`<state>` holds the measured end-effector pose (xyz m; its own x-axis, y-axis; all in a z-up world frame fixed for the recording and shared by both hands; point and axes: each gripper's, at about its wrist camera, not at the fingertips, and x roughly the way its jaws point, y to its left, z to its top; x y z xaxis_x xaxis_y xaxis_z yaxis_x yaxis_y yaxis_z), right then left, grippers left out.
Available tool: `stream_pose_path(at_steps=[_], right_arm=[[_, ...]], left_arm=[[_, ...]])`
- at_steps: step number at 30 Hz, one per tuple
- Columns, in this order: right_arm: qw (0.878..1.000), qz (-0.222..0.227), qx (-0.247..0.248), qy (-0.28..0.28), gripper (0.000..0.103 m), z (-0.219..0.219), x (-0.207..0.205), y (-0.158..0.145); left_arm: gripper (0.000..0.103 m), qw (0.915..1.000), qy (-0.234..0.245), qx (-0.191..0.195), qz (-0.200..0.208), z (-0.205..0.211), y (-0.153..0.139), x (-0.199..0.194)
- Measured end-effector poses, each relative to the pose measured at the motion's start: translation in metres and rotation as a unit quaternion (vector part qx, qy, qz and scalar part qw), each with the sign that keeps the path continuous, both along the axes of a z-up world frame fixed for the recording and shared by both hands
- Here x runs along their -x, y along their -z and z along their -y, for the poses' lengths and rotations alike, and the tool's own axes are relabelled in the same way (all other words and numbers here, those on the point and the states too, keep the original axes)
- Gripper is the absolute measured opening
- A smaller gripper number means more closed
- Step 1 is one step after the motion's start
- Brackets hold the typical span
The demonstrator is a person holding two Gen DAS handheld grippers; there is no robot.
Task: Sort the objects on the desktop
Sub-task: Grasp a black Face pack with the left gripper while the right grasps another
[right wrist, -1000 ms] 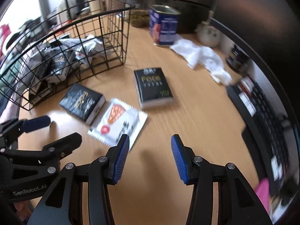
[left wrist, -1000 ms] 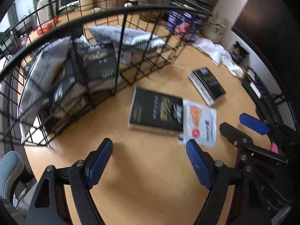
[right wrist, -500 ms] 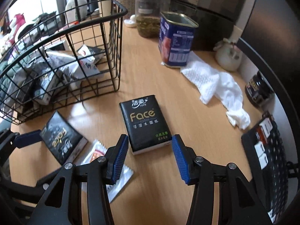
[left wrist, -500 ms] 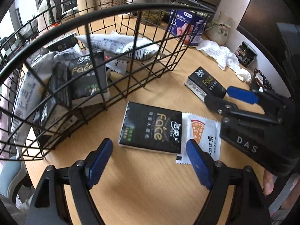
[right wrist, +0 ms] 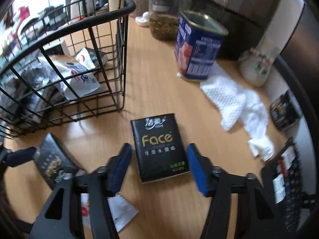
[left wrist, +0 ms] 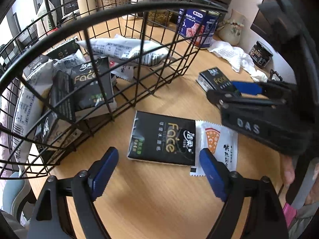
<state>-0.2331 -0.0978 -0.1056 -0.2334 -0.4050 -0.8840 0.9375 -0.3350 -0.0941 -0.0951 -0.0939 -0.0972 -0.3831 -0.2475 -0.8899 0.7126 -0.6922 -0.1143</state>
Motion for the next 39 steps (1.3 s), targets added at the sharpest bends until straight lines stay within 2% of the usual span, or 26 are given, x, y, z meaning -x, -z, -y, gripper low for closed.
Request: stream_pose_path(at_steps=[5, 7, 10, 13, 22, 26, 28, 32, 35, 39], right_arm=[[1.000, -0.002, -0.015, 0.003, 0.046, -0.018, -0.017, -0.004], [1.000, 0.001, -0.011, 0.017, 0.046, -0.030, -0.021, -0.008], [0.999, 0.003, 0.001, 0.041, 0.046, -0.052, -0.021, -0.017], [0.998, 0.008, 0.009, 0.060, 0.047, -0.069, -0.017, -0.024], [0.995, -0.007, -0.010, 0.098, 0.047, -0.101, -0.025, -0.021], [0.990, 0.015, -0.014, 0.139, 0.047, -0.115, -0.029, -0.020], [0.985, 0.018, -0.025, 0.172, 0.047, -0.127, -0.037, -0.018], [0.964, 0.012, -0.044, 0.264, 0.047, -0.153, -0.060, -0.012], [0.940, 0.037, -0.034, 0.338, 0.047, -0.176, -0.073, -0.006], [0.921, 0.035, -0.011, 0.388, 0.047, -0.195, -0.093, -0.005]], left_arm=[[0.085, 0.9992, 0.030, 0.023, 0.012, -0.004, 0.001, 0.012], [0.084, 0.9978, 0.054, 0.037, 0.011, -0.013, 0.002, 0.019], [0.081, 0.9965, 0.061, 0.058, 0.002, -0.023, 0.002, 0.022], [0.068, 0.9962, 0.060, 0.063, -0.006, -0.026, 0.001, 0.023], [0.069, 0.9931, 0.100, 0.061, -0.006, -0.038, 0.000, 0.017], [0.068, 0.9882, 0.143, 0.056, -0.007, -0.050, -0.001, 0.008], [0.069, 0.9811, 0.185, 0.055, -0.006, -0.060, -0.001, 0.006], [0.069, 0.9598, 0.275, 0.058, -0.003, -0.076, -0.003, 0.003], [0.069, 0.9470, 0.318, 0.046, -0.003, -0.081, -0.004, 0.002], [0.069, 0.9313, 0.361, 0.050, -0.005, -0.085, -0.004, -0.003]])
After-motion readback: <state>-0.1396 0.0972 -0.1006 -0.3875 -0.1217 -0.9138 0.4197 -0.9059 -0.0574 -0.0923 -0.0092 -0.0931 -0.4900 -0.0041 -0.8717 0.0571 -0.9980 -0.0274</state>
